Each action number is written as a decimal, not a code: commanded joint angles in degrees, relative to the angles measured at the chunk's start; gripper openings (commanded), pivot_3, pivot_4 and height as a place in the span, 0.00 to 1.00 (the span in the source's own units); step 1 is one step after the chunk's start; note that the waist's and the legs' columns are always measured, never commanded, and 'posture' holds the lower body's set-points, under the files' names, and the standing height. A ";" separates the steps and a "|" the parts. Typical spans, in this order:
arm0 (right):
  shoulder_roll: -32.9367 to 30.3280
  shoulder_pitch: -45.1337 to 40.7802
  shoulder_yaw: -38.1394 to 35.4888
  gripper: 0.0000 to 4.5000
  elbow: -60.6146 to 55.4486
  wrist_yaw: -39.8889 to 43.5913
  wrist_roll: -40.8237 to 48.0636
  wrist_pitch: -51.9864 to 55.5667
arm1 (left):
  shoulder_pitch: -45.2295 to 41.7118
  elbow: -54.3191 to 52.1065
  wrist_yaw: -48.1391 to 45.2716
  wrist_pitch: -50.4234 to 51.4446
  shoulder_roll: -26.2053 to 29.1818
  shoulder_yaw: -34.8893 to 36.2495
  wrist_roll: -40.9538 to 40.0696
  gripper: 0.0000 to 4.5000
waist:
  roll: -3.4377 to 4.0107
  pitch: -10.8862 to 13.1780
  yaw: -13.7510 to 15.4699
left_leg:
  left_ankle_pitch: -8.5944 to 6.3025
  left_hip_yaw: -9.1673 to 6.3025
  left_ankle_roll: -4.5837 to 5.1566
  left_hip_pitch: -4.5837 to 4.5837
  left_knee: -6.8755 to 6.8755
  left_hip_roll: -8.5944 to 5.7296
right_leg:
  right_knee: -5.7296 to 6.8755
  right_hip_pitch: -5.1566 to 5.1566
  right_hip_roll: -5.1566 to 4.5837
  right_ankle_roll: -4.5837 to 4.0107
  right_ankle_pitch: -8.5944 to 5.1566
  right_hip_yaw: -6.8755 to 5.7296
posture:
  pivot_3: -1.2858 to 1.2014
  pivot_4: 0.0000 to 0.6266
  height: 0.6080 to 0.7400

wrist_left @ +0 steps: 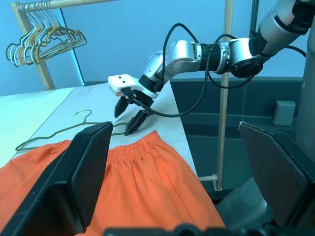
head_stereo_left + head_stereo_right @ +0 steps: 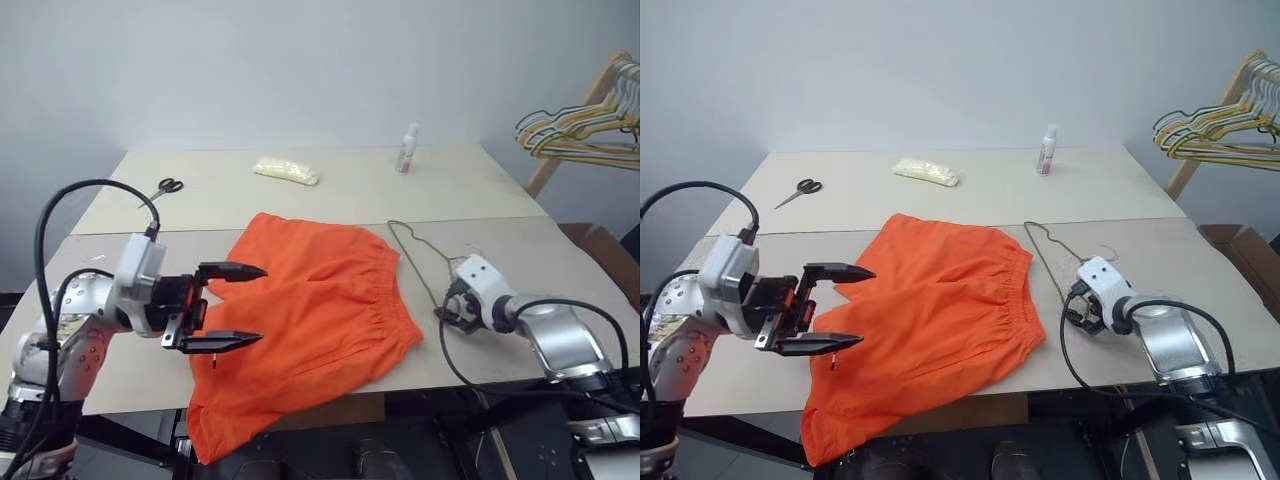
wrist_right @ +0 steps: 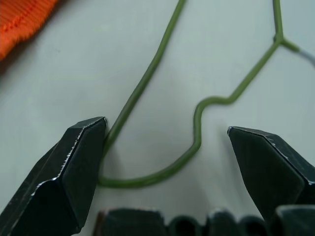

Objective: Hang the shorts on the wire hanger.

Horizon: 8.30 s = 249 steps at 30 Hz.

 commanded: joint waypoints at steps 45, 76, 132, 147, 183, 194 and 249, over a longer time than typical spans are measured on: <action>13.73 -16.67 -4.77 0.00 13.29 -12.69 -0.37 6.70 | -11.79 0.24 28.25 7.13 -15.52 -10.26 15.28 1.00 | -0.38 -0.90 -1.21 | 0.01 -0.61 0.00 0.02 0.01 -0.14 | 0.06 0.08 -0.08 0.04 0.06 0.01 | 0.51 0.00 1.00; 19.33 1.72 3.15 0.00 -18.39 -14.02 -6.46 -37.14 | -28.49 9.94 65.60 29.25 -42.89 4.33 -7.41 0.52 | -0.33 -0.87 -2.76 | 0.03 -0.85 -0.09 -0.05 0.02 -0.31 | 0.01 0.03 -0.12 0.09 0.09 0.04 | 0.50 0.00 1.00; 0.23 -13.58 -1.59 0.99 -18.47 20.76 45.68 9.94 | -27.27 12.67 6.35 17.03 -18.33 3.35 -11.04 0.00 | -0.25 -0.79 -2.47 | -0.03 -0.97 0.00 0.30 0.06 -0.17 | -0.38 0.75 -0.10 0.20 -0.03 -0.23 | 0.50 0.00 1.00; 1.00 -12.83 -1.14 0.04 -18.60 19.74 45.14 10.56 | -25.85 12.50 6.46 15.60 -19.05 2.57 -8.54 0.00 | -0.25 -0.79 -1.75 | -0.04 -0.96 0.03 0.28 0.06 -0.17 | -0.45 0.75 -0.11 0.21 -0.02 -0.26 | 0.50 0.00 1.00; -37.90 25.06 -8.28 0.00 1.88 47.17 46.46 26.91 | -16.47 12.52 3.34 -18.07 -6.57 -21.52 34.16 0.99 | 0.03 -0.75 -0.30 | -0.18 -0.22 0.26 0.10 0.19 0.02 | -0.75 0.88 -0.04 0.70 -0.25 -0.19 | 0.50 0.00 1.00; -34.48 16.21 2.31 0.00 6.66 49.26 39.29 25.01 | -16.26 11.54 2.97 -17.78 -6.22 -21.15 33.93 0.99 | 0.19 -0.76 0.26 | -0.29 -0.24 0.43 0.07 0.50 -0.01 | -0.75 0.79 -0.06 0.77 -0.21 -0.20 | 0.50 0.00 1.00; -15.70 -26.05 36.88 0.00 43.34 53.81 33.19 16.17 | -11.67 7.78 10.73 -18.39 -7.15 -23.25 39.01 0.99 | 0.35 -0.85 2.08 | -0.32 -0.24 0.49 0.06 0.57 -0.11 | -0.72 0.79 -0.13 0.36 0.09 -0.18 | 0.54 0.00 1.00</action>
